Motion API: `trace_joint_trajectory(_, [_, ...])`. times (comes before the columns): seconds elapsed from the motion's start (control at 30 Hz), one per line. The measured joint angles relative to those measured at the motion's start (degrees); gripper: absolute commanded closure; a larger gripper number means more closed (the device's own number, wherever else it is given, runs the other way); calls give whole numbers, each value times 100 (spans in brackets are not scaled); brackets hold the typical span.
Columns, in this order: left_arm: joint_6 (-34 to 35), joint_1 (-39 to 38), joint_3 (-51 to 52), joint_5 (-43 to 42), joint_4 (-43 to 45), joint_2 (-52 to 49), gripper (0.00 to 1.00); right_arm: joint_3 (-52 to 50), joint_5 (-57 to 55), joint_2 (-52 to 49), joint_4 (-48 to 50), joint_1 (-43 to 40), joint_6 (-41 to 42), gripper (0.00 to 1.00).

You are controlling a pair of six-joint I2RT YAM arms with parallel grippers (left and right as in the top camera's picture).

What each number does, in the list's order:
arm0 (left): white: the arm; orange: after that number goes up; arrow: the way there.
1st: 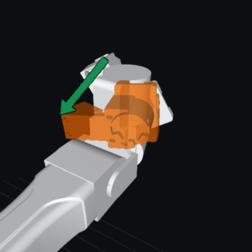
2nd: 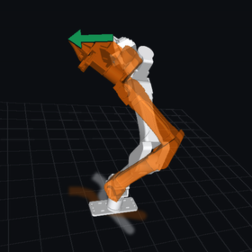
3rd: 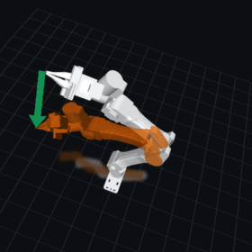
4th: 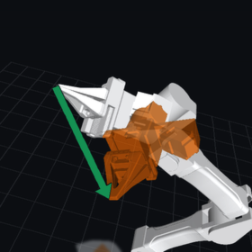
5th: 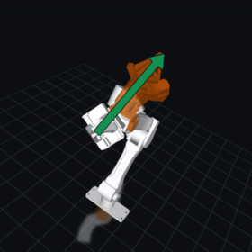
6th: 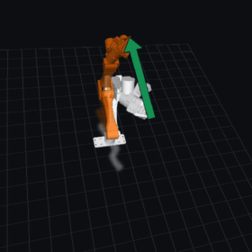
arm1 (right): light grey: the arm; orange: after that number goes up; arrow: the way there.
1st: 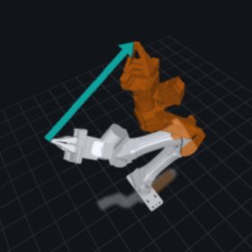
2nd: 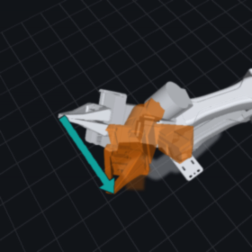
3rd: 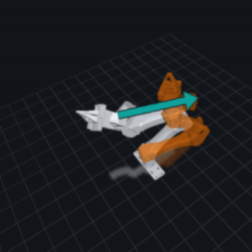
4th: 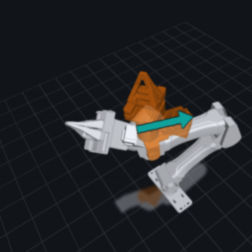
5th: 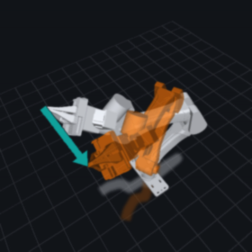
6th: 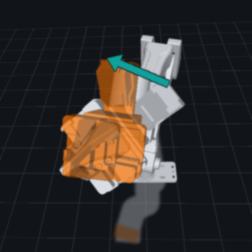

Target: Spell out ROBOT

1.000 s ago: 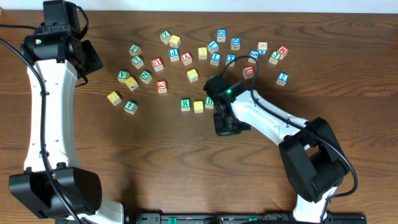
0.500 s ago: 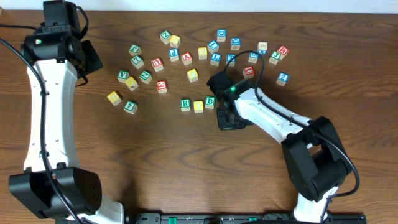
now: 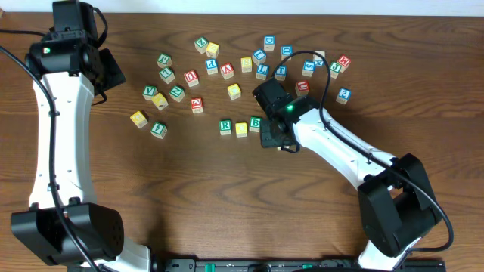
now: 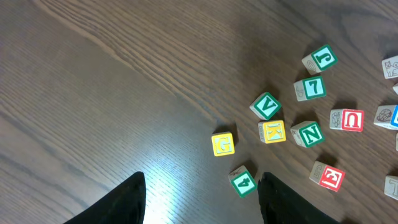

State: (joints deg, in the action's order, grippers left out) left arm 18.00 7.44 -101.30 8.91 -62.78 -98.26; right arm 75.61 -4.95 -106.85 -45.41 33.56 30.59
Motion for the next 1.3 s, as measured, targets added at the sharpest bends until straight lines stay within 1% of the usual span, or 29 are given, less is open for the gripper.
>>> trace_joint_trajectory(0.33, [0, 0, 0, 0, 0, 0, 43, -444, -109, 0, 350, 7, 107, 99])
trace_joint_trajectory(0.77, [0, 0, 0, 0, 0, 0, 43, -485, -98, -7, 476, 7, 103, 99])
trace_joint_trajectory(1.07, [0, 0, 0, 0, 0, 0, 43, -485, 439, -146, 551, -55, -181, 99])
trace_joint_trajectory(1.3, [0, 0, 0, 0, 0, 0, 43, -487, 623, -278, 520, -142, -262, 99])
